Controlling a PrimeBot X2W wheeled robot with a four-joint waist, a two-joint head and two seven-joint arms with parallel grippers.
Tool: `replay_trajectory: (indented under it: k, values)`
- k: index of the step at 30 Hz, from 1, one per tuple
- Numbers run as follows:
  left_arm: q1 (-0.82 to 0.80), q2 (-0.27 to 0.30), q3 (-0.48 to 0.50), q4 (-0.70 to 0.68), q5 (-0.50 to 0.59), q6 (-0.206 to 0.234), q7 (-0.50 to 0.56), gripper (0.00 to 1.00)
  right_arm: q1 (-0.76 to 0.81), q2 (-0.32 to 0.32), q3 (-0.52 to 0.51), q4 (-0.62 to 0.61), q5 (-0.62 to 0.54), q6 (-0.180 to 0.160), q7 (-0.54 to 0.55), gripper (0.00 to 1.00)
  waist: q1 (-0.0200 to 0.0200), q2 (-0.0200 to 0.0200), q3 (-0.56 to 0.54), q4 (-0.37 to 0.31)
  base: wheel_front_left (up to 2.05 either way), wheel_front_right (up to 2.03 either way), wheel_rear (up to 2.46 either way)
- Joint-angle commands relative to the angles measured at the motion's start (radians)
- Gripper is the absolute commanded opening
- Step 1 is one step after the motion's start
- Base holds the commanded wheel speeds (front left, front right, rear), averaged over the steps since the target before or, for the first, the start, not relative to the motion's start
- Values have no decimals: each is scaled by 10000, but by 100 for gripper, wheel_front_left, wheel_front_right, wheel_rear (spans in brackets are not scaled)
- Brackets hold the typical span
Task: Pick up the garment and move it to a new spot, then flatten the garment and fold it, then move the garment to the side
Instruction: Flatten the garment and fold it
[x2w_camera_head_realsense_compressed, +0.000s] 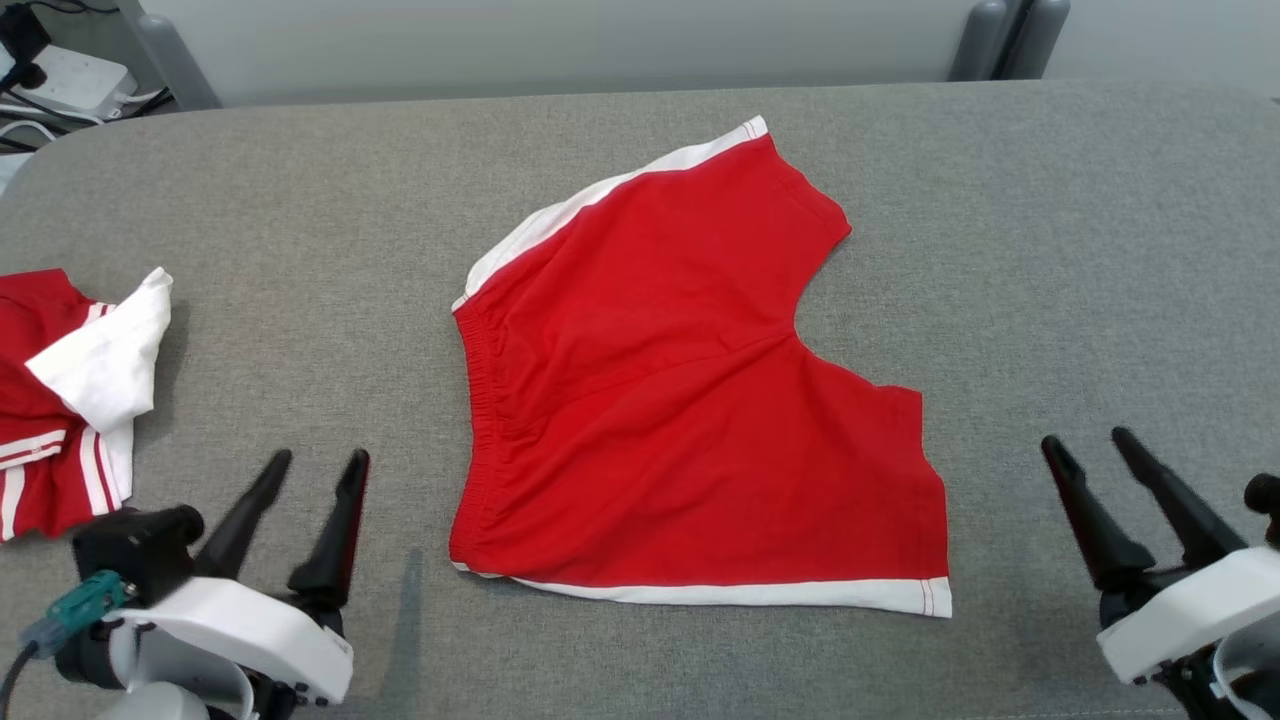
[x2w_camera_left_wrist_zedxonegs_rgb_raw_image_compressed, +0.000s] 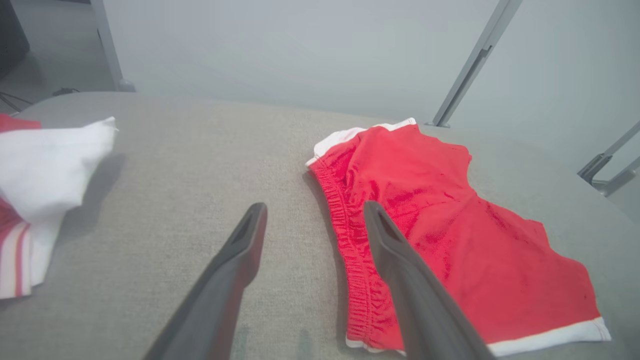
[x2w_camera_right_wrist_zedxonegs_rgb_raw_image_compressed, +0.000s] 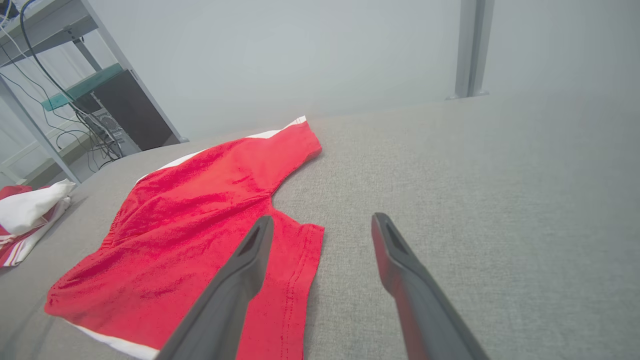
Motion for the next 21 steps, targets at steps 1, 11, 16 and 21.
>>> replay_trajectory:
  k: [1, 11, 16, 21]
  values:
    - [-522, 497, 801, -550, 431, 409, -288, 100, -497, -117, -197, -133, -539, 42, -342, 100, 0, 0, -129, 93, 0, 0, 0]
    - [-703, 136, 2757, -1088, 1914, 1501, -551, 100, -1650, 270, -971, 37, -3083, 42, -1736, 100, 0, 0, -635, 188, 0, 0, 0]
    - [373, -357, 3902, -402, 2720, 1181, -555, 100, -1363, 592, -1207, 374, -3979, 42, -2811, 100, 0, 0, -867, 144, 0, 0, 0]
    - [1320, -898, 4547, 18, 3352, 93, -556, 100, -766, 882, -1274, 801, -4080, 42, -3239, 100, 0, 0, -1139, 143, 0, 0, 0]
